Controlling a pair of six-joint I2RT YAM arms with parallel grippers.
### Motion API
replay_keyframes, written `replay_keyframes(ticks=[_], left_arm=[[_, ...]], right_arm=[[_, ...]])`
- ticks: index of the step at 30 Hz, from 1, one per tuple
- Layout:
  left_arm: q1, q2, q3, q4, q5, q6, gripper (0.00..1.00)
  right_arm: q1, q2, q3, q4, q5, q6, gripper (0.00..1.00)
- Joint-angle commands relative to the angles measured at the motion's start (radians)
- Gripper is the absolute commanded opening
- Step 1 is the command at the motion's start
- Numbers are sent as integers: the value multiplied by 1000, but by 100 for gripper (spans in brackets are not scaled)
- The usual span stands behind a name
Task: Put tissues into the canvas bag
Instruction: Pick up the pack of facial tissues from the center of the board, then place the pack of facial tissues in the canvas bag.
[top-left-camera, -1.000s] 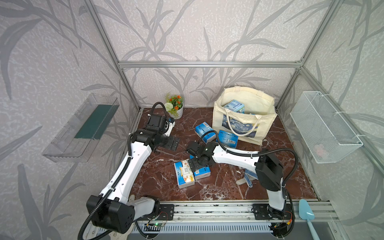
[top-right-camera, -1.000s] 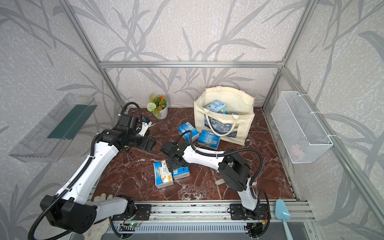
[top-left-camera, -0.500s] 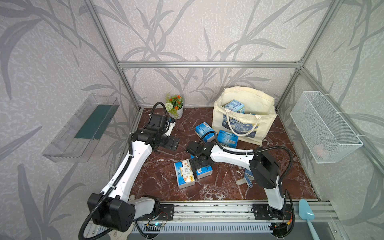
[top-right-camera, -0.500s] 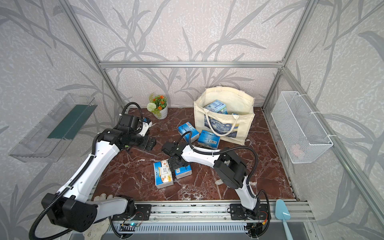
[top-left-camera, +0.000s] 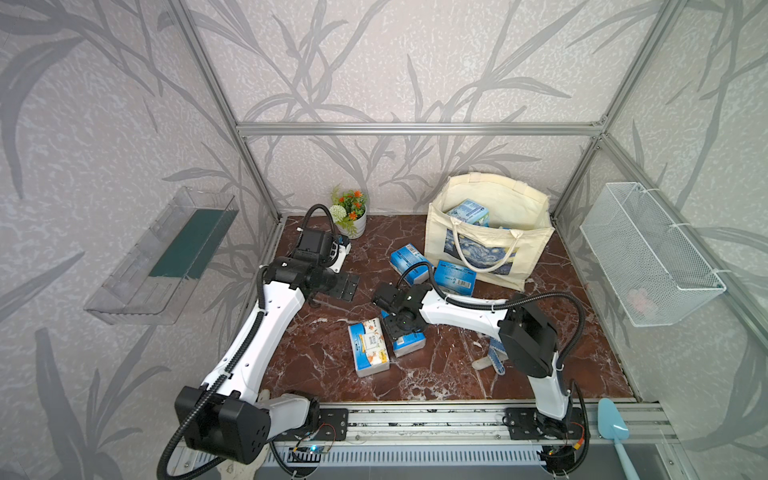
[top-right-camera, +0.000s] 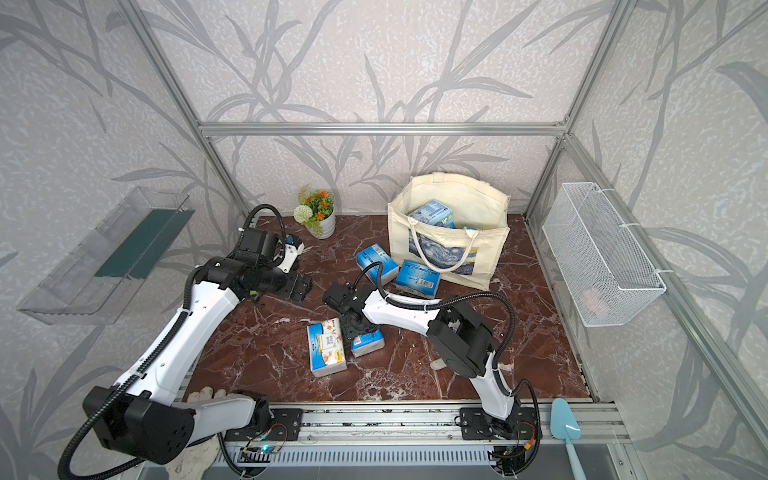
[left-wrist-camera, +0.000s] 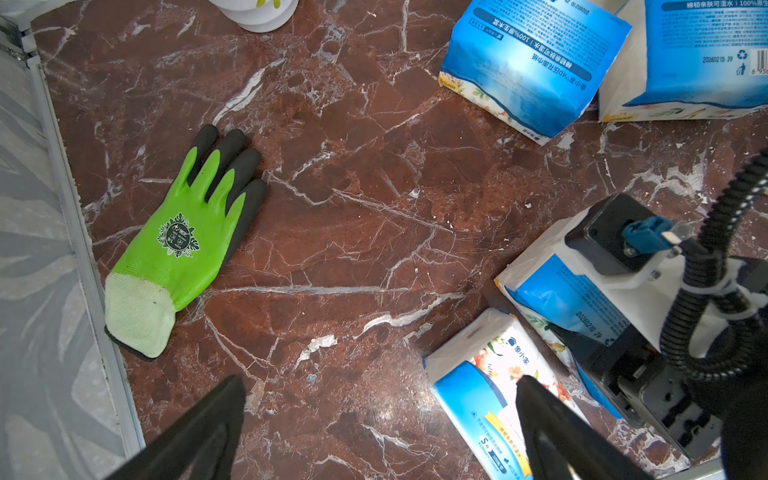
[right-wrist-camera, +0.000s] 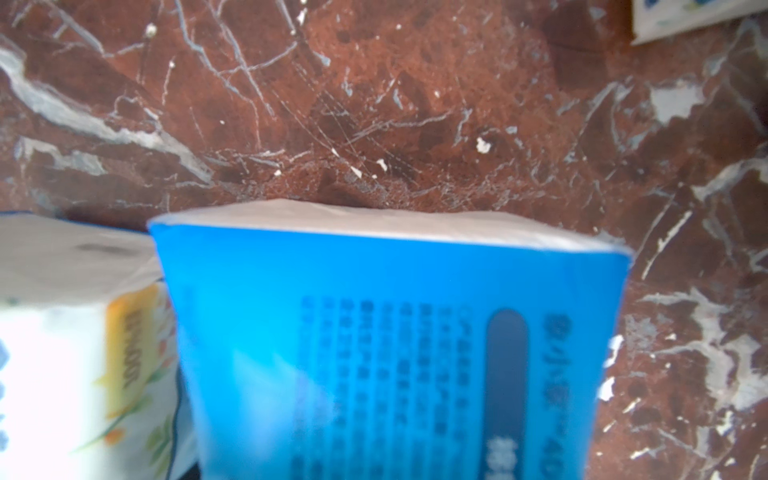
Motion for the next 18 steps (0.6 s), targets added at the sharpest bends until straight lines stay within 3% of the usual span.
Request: replay_keyframes(ticks=[1,7,18], left_arm=[[5,1,29,-1,-3,-2,99],[4,-6,22,6,-19,8,99],[10,-7,16,6,-36,15,99]], right_arm=[[-45,-74,15,-50,-32,-29,67],[-97,-157,73,-103,-129,-97,67],[-159,-70,610,-328,-257,-298,65]])
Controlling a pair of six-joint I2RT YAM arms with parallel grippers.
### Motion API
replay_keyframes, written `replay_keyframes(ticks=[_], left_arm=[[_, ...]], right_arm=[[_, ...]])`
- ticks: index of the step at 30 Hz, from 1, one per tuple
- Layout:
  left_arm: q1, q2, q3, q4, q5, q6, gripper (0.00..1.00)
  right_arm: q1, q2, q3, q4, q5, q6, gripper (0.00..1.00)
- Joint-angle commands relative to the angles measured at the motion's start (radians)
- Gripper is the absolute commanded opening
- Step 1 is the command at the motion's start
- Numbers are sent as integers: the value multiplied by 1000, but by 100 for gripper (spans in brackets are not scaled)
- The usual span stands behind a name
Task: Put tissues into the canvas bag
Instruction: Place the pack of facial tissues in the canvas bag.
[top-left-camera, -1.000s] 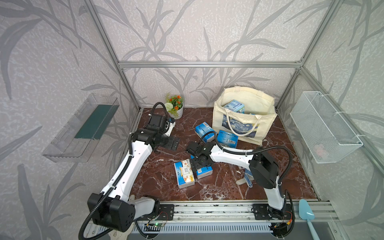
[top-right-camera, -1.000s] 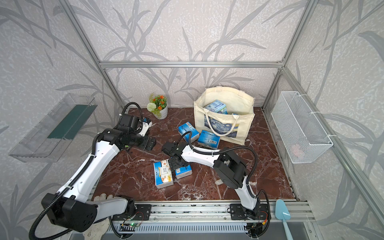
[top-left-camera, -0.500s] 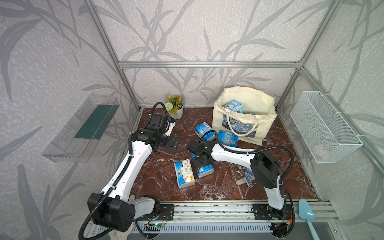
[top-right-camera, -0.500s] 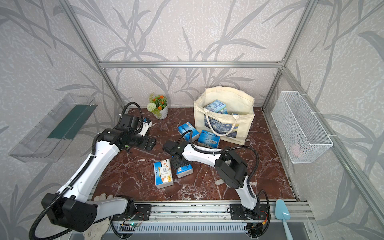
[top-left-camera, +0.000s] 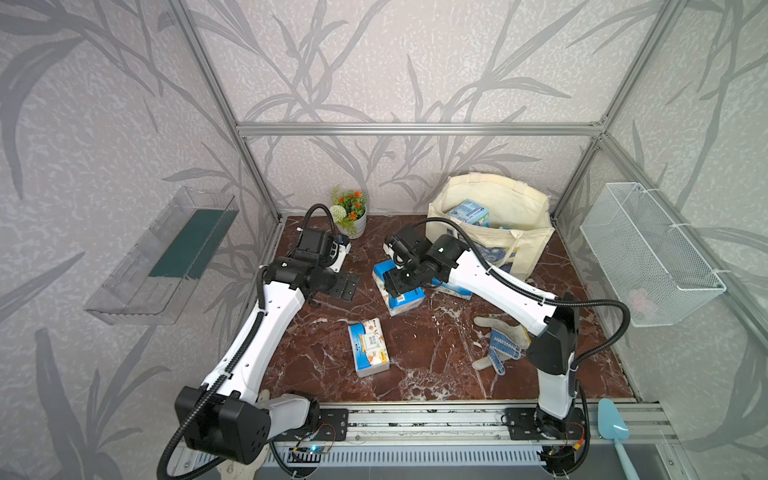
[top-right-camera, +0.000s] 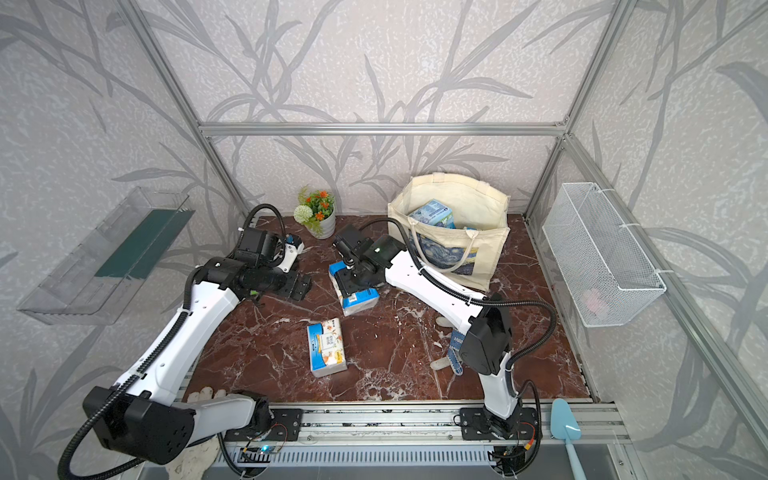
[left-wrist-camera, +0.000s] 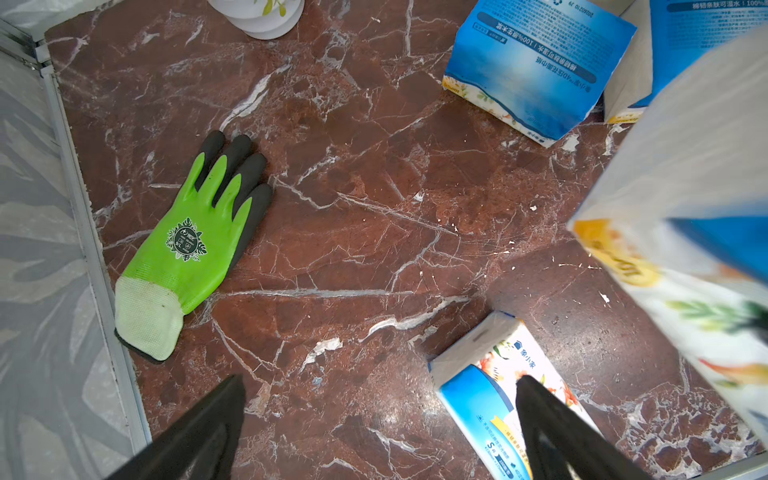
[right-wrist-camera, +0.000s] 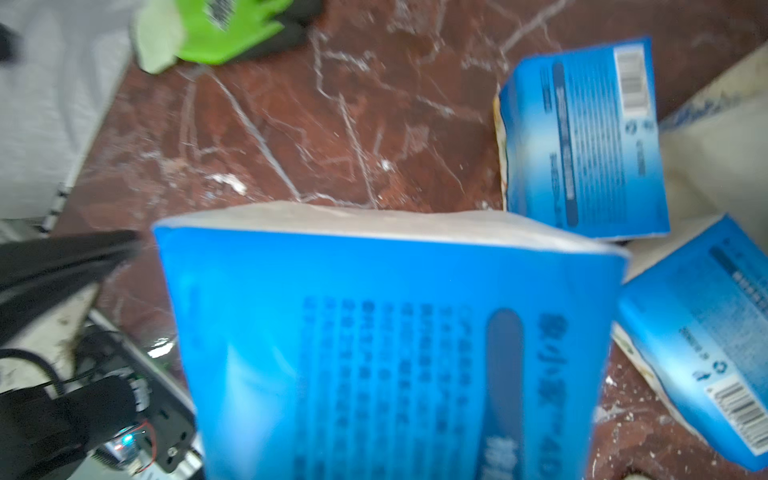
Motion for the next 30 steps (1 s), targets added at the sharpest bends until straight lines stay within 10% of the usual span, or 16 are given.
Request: replay_keyframes(ticks=[1,12,30], left_arm=[[10,-7,16,-6,-12,4,99],[21,8,-10,7,5,16,98],[27,59,11,-11,41,31,97]], right_arm=[[-35,42,167,-86,-80,-87,65],[-184,325,844,-153,-213,-121,64],[-421,242,865,76,-227,-125,65]])
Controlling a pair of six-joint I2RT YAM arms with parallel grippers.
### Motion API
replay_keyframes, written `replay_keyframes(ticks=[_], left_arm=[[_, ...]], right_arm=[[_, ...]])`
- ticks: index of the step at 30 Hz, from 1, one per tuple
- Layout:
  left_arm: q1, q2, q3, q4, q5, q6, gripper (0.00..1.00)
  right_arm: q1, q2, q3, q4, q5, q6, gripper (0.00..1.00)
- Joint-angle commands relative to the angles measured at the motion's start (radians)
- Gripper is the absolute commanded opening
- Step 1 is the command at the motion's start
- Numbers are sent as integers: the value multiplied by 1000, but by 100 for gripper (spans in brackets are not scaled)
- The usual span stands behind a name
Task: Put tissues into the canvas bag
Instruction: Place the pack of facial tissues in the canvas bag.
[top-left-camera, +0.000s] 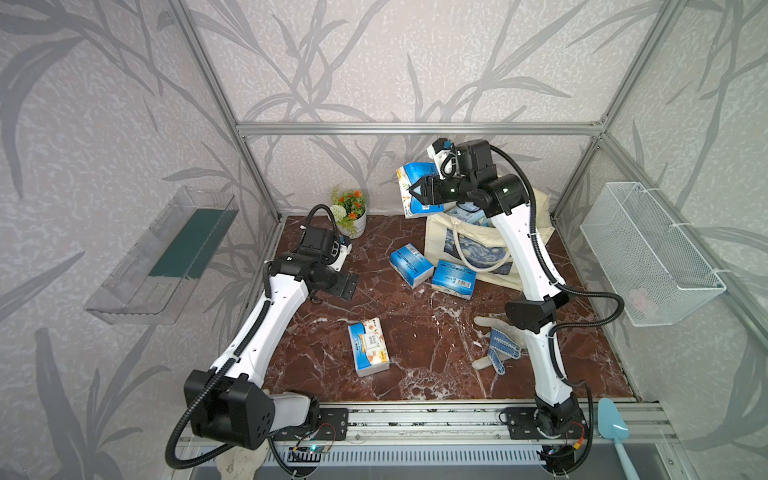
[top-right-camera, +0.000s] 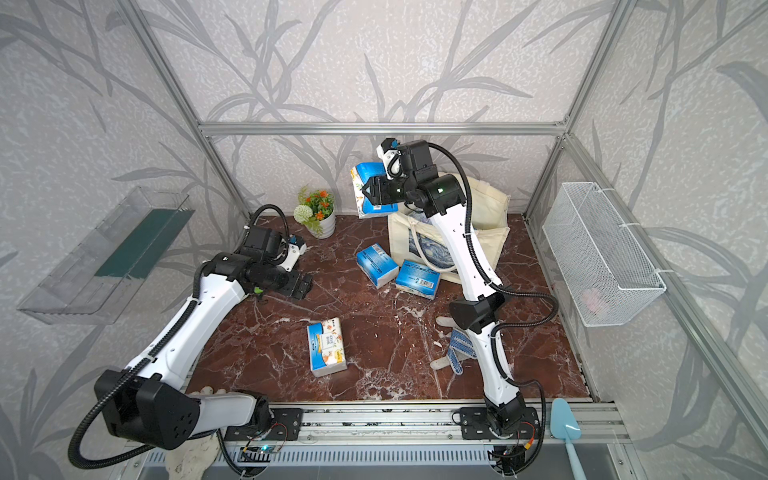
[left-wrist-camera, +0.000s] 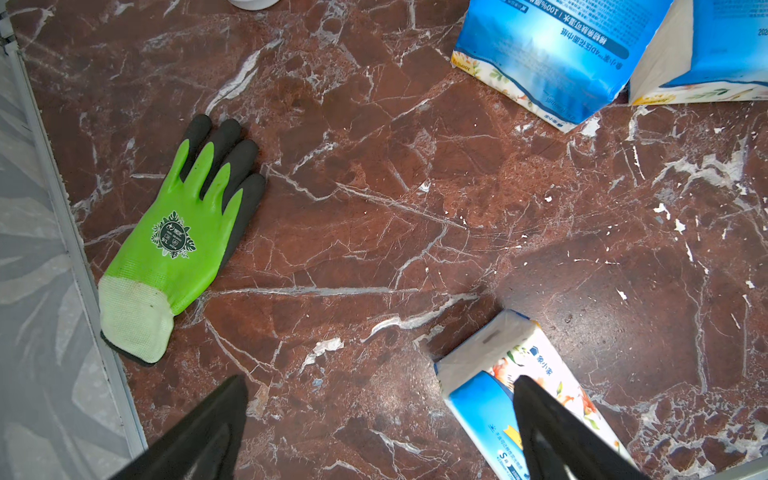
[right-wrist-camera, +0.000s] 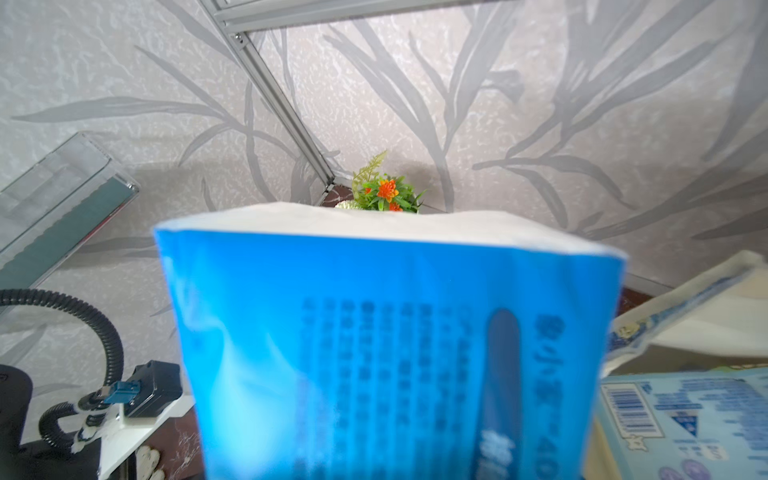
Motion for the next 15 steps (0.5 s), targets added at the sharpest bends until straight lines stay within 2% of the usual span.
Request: replay_keyframes(ticks=[1,9,15], left_arm=[[7,-2,11,-17,21,8,97],[11,-7,1,-16,30,11,97],[12,-7,-2,-15,39,10,97]], right_arm=[[-34,-65,45,88,26,-22,64],[-138,-42,73,76,115,-17,65],[-193,-16,75,-11,172,-52,66]])
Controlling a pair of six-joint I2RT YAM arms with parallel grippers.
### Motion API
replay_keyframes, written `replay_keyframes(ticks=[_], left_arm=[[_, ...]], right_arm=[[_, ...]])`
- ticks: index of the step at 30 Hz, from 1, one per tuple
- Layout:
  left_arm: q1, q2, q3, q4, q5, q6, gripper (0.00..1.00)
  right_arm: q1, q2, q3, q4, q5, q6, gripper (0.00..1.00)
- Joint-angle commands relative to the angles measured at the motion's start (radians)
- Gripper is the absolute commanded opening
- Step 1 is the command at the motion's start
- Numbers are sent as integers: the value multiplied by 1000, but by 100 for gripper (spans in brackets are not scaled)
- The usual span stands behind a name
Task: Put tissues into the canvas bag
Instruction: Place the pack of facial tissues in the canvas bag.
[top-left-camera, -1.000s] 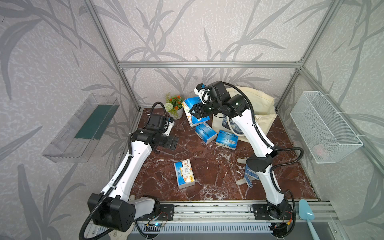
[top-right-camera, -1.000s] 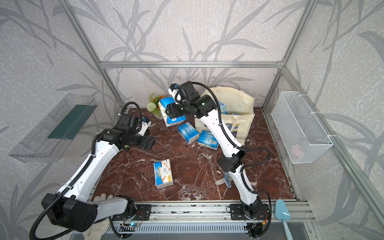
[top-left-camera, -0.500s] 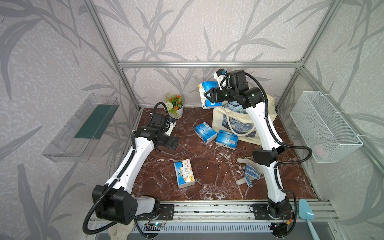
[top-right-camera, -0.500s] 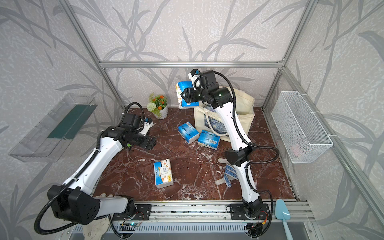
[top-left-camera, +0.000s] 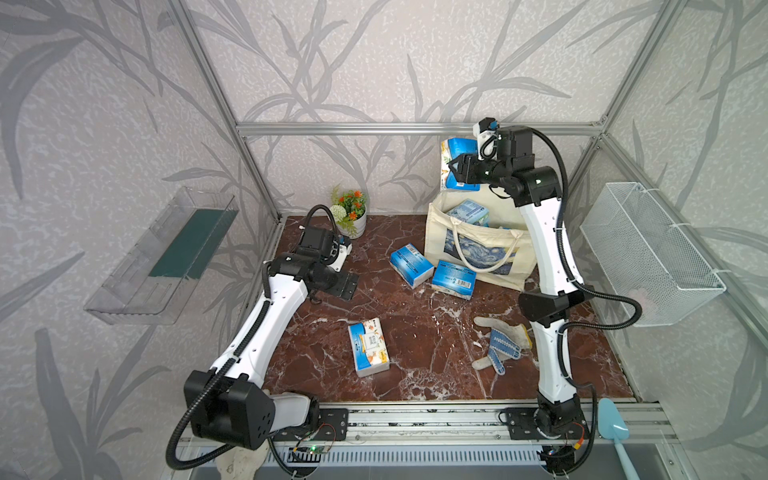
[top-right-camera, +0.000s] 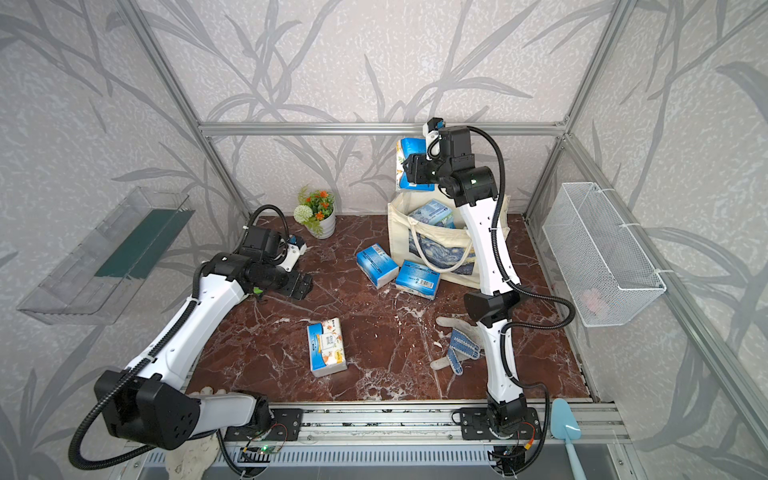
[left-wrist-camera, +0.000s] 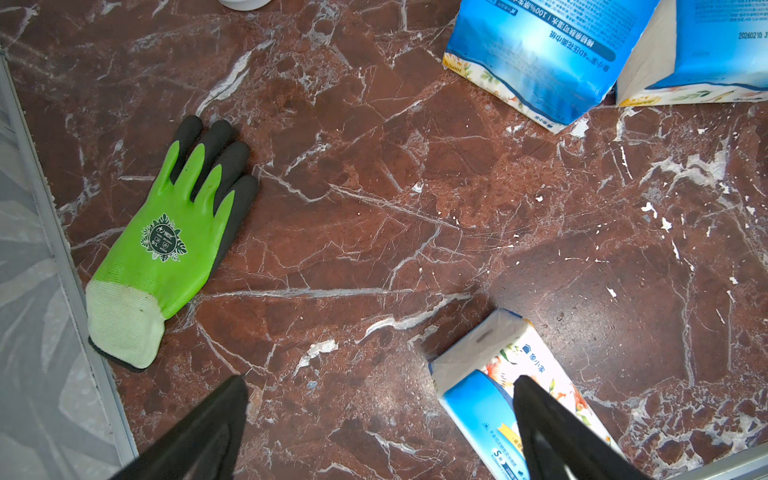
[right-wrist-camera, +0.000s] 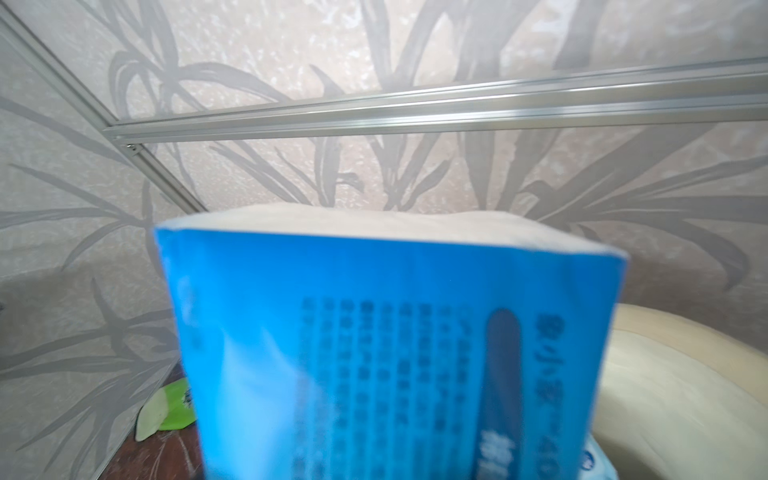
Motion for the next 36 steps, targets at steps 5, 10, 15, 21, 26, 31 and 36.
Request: replay_keyframes(ticks=[5,10,15,21,26,31,36], left_arm=[[5,-5,-5,-10,21,10,97],[5,-9,-8,-9,25,10,97],[5,-17,-13,-8,27,10,97],[5,-19,-19,-8,33,13,97],[5,-19,-19,-9,49,19,97],[5,-15,-14,-14,60,22,97],[5,-18,-19,-14,63,22,97]], right_arm=[[-22,-10,-47,-81,103,-50,66],[-23,-10,-144,-88,109,-45,67],[-22,-9,-221,-81,114,-31,68],[-23,-11,-282,-93,151,-6,68],[-24,2,-286,-122,162,11,73],[-23,12,-288,-139,166,18,76],[-27,0,-293,-170,243,32,82]])
